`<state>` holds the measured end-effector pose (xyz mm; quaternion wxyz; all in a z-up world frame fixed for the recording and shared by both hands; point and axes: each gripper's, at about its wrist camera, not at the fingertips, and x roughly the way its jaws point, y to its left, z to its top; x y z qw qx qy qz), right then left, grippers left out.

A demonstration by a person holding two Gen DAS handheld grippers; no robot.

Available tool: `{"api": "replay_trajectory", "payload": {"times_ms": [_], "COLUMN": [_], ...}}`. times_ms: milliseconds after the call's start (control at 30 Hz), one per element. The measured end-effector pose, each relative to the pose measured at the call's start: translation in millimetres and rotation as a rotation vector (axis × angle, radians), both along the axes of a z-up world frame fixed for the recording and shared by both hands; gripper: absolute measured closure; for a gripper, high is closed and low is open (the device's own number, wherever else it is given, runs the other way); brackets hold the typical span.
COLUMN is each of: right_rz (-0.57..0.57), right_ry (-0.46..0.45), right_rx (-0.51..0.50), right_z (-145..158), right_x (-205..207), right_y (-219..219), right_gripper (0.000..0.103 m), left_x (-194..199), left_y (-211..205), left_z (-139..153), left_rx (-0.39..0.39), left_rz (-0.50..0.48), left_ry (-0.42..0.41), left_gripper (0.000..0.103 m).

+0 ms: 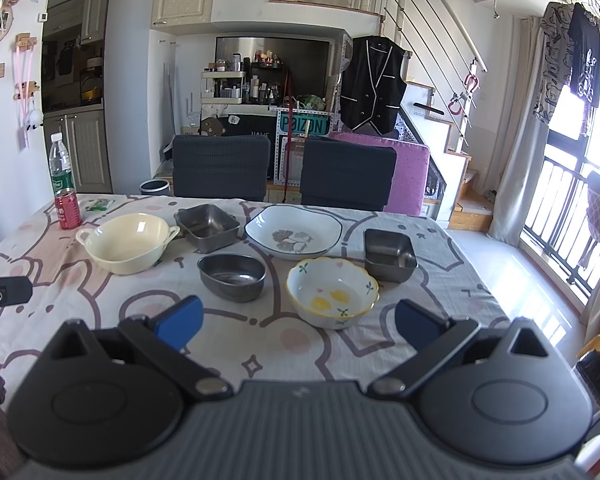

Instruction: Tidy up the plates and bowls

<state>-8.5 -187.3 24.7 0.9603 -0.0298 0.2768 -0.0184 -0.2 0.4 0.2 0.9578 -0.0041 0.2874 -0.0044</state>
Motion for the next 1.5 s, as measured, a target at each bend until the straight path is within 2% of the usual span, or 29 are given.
{"api": "replay_trajectory", "payload": {"times_ms": [533, 600, 767, 867, 1000, 1133, 1267, 1500], "right_rz": [-0.001, -0.002, -0.008, -0.017, -0.030, -0.065, -0.076, -0.091], "right_ry": [0.002, -0.001, -0.003, 0.004, 0.022, 0.021, 0.007, -0.092], "right_rx": [0.001, 0.001, -0.001, 0.003, 0.033, 0.091, 0.139, 0.103], "right_z": [0, 0, -2, -2, 0, 4, 9, 12], "right_x": [0, -1, -2, 1, 10, 30, 60, 133], "right_y": [0, 0, 2, 1, -3, -17, -33, -61], "right_gripper": [0.000, 0.000, 0.000, 0.000, 0.000, 0.000, 0.000, 0.000], "left_x": [0, -1, 3, 8, 34, 64, 104, 198], "left_y": [0, -13, -13, -11, -15, -22, -25, -27], "left_z": [0, 0, 0, 3, 11, 21, 27, 24], "left_rx": [-0.001, -0.003, 0.002, -0.024, -0.063, -0.021, -0.017, -0.045], "left_rz": [0.004, 0.009, 0.015, 0.001, -0.038, -0.082, -0.124, -0.199], "left_ry": [0.002, 0.004, 0.013, 0.027, 0.051, 0.032, -0.002, -0.003], "left_gripper": [0.000, 0.000, 0.000, 0.000, 0.000, 0.000, 0.000, 0.000]}}
